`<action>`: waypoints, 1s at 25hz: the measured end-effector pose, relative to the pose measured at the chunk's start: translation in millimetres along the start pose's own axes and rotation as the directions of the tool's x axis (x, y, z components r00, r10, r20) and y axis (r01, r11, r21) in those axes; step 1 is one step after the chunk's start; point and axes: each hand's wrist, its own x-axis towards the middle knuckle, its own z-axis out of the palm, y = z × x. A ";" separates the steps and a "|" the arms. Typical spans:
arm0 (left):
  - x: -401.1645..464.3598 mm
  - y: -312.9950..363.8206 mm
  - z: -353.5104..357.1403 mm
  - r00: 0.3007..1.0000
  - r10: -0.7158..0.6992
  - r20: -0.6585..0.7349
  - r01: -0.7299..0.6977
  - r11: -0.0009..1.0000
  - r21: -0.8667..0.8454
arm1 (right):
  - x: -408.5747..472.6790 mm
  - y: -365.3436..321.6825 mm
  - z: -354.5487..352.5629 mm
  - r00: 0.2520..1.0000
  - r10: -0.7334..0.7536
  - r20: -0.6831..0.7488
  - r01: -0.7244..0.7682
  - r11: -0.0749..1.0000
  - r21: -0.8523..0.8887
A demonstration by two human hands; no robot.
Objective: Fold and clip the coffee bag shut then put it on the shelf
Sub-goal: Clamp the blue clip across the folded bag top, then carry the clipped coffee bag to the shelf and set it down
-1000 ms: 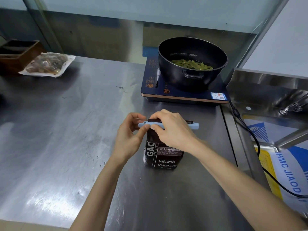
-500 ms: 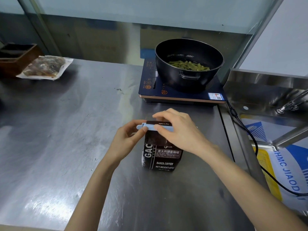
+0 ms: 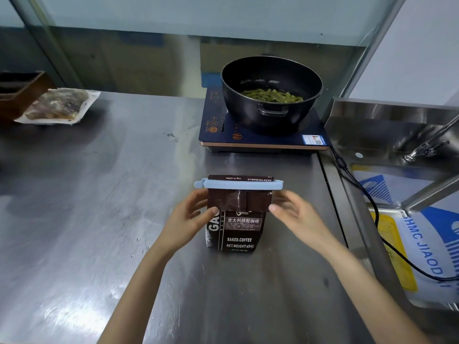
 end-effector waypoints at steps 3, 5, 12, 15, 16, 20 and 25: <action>-0.7 -4.5 2.5 1.000 -0.007 0.006 0.007 1.000 0.017 | 0.5 12.5 19.0 0.999 -0.007 0.044 0.003 0.997 0.075; -0.4 -8.7 4.2 1.000 -0.007 -0.011 0.007 1.000 -0.003 | 0.7 13.7 27.5 0.999 -0.033 -0.004 0.033 0.989 0.146; 0.4 -14.2 9.5 0.996 0.020 -0.089 -0.022 1.000 -0.018 | -1.1 15.4 36.3 0.991 -0.022 -0.136 0.055 0.968 0.245; -4.0 -17.4 10.9 0.992 0.032 -0.121 -0.035 0.999 -0.026 | -8.7 17.2 39.4 0.981 -0.020 -0.191 0.066 0.969 0.239; -5.3 -18.1 9.8 0.992 0.029 -0.125 -0.034 0.999 -0.038 | -11.8 17.6 40.7 0.980 -0.020 -0.200 0.069 0.969 0.238; -10.2 -21.1 4.6 0.997 0.014 -0.073 -0.018 0.998 -0.057 | -24.8 18.8 49.8 0.966 0.008 -0.257 0.062 0.963 0.262; -17.9 -26.5 6.7 1.000 0.010 -0.018 -0.012 0.994 -0.108 | -45.3 16.8 58.6 0.943 0.056 -0.328 0.053 0.948 0.313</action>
